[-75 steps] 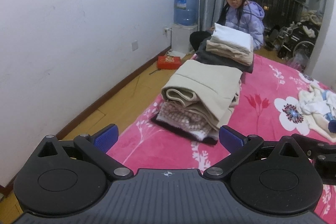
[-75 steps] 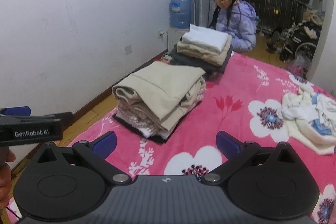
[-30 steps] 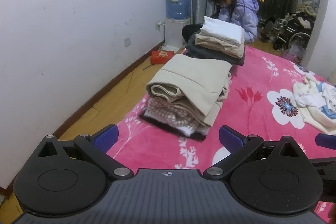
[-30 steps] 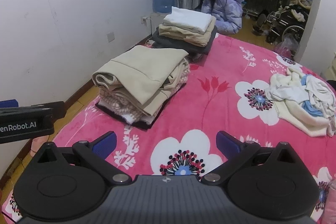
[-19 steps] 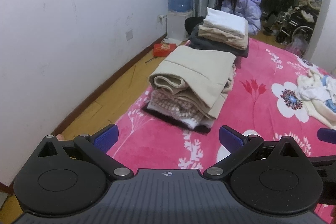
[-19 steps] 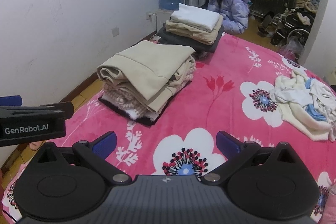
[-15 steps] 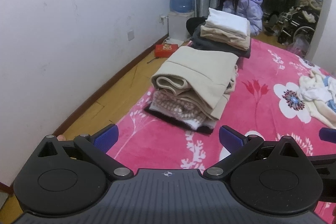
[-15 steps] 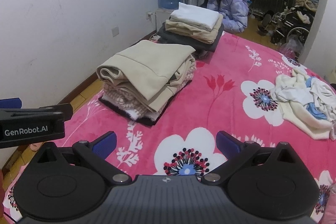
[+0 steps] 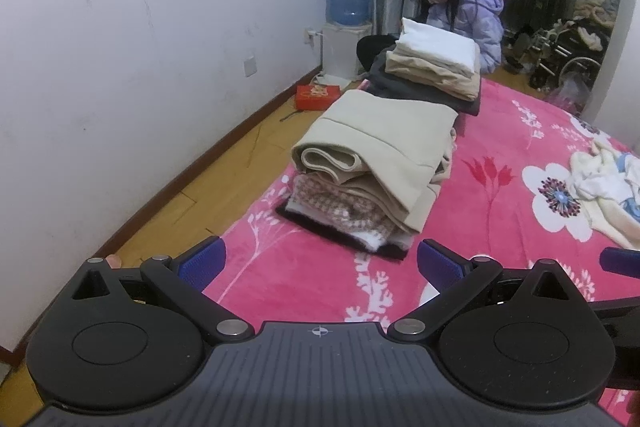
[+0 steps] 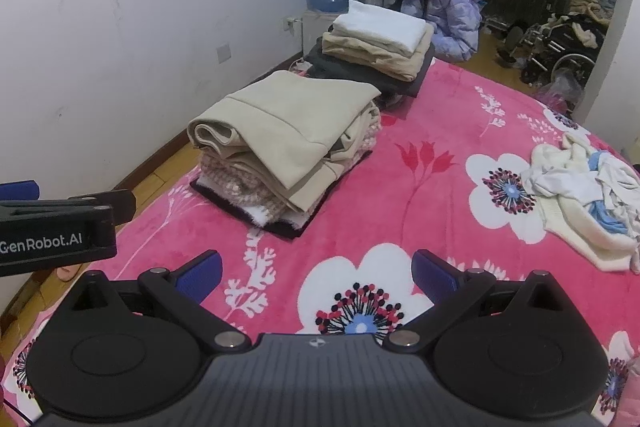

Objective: Fold clothes

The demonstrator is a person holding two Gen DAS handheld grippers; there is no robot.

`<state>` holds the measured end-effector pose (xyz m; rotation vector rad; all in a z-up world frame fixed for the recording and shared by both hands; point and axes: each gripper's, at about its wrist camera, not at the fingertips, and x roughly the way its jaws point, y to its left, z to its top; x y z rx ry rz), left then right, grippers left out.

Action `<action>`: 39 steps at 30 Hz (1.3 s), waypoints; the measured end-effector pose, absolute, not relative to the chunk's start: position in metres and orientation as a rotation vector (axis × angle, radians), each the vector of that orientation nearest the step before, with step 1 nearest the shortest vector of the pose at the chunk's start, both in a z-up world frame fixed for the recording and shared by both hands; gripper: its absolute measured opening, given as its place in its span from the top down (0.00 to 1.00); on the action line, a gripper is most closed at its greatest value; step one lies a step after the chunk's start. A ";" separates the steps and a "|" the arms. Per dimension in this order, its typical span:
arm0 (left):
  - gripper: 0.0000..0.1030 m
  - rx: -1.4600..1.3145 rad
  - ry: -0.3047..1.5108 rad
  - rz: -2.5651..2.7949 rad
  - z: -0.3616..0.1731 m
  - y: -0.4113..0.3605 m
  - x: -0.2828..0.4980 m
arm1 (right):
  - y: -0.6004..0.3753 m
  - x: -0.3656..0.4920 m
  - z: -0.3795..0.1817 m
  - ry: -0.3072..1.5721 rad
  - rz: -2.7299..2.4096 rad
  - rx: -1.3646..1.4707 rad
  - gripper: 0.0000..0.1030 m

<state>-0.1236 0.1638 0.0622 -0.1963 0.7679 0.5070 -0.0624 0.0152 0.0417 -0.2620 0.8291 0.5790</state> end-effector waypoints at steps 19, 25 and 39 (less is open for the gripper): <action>0.00 -0.186 0.765 0.510 0.065 0.163 -0.120 | 0.017 -0.060 0.043 0.827 0.581 -0.265 0.00; 0.00 -0.179 0.761 0.509 0.065 0.163 -0.119 | 0.018 -0.058 0.044 0.827 0.579 -0.259 0.00; 0.00 -0.180 0.754 0.522 0.066 0.169 -0.121 | 0.019 -0.059 0.043 0.836 0.568 -0.242 0.00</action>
